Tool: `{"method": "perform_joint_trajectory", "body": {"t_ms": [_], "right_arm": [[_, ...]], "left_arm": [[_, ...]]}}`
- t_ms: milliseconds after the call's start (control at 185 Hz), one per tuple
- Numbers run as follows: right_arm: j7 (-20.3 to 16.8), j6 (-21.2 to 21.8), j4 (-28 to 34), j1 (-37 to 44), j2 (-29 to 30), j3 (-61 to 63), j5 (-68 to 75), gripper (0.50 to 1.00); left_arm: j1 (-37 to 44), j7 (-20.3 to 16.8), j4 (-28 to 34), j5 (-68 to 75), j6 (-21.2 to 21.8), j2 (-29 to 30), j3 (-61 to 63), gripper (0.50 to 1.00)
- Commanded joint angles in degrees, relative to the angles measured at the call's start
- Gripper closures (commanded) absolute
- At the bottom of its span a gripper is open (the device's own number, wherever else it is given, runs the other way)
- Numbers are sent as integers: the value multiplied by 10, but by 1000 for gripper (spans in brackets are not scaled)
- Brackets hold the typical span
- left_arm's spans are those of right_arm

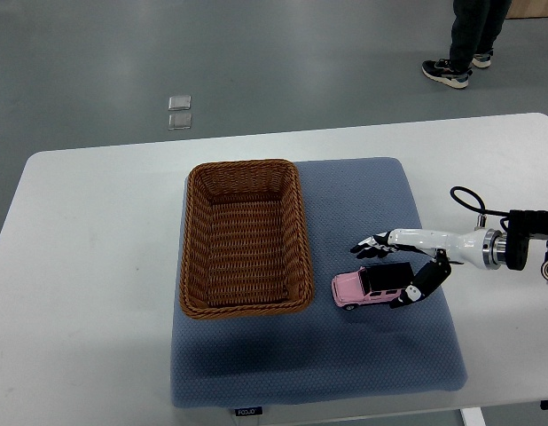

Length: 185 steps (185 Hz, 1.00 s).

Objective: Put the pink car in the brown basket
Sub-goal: 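Close the right hand fingers around the pink car's body, then lift the pink car and carry it over the wicker basket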

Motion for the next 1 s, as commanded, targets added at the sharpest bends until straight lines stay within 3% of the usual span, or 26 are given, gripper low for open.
{"method": "perform_joint_trajectory", "body": {"t_ms": [0,125,249,352,547,688,997], "right_arm": [[1,-5,-4,-3,3,-1,-7,683],[4,-20,-19,-13,16,-1,-39,748],[10,-25,-21,-15,20,-1,-49,920],[11,-28,-21,-12,17,-1,-49,1000],[11,-21,-12,18,-24,9,-39,1000],[11,11,-3,74,-53,16,-30,1000],[2,25,-15,204,-9,6,32,1000]], "left_arm": [[0,0,0,0,0,0,-1,500],[0,0,0,0,0,0,-1,500],[0,0,0,0,0,0,-1,500],[0,0,0,0,0,0,-1,500],[1,0,0,0,0,0,-1,500],[0,0,0,0,0,0,-1,500],[0,0,0,0,0,0,-1,500]]}}
